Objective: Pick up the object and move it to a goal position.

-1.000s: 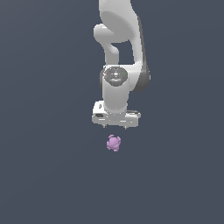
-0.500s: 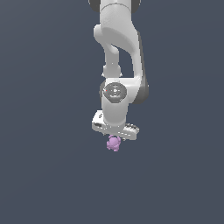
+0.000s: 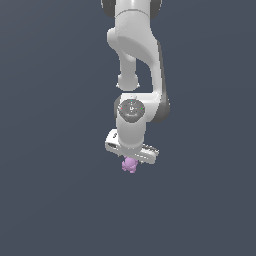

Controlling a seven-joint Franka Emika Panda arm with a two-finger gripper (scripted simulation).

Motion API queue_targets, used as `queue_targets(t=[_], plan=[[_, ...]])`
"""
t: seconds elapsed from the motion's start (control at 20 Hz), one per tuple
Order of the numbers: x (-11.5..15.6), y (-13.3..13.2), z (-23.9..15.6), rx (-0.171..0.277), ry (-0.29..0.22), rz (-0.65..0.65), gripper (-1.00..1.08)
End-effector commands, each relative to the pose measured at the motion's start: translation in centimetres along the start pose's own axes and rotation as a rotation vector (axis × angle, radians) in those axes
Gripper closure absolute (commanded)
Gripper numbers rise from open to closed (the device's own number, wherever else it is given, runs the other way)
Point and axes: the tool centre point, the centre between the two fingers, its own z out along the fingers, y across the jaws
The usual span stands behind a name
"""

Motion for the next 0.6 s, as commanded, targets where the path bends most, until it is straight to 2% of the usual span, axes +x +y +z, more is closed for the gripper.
queue_targets(t=[0.0,0.55], plan=[[0.0,0.0,0.5,0.0,0.0,0.001,-0.92],[0.0,0.0,4.9,0.0,0.001,0.005,-0.92]])
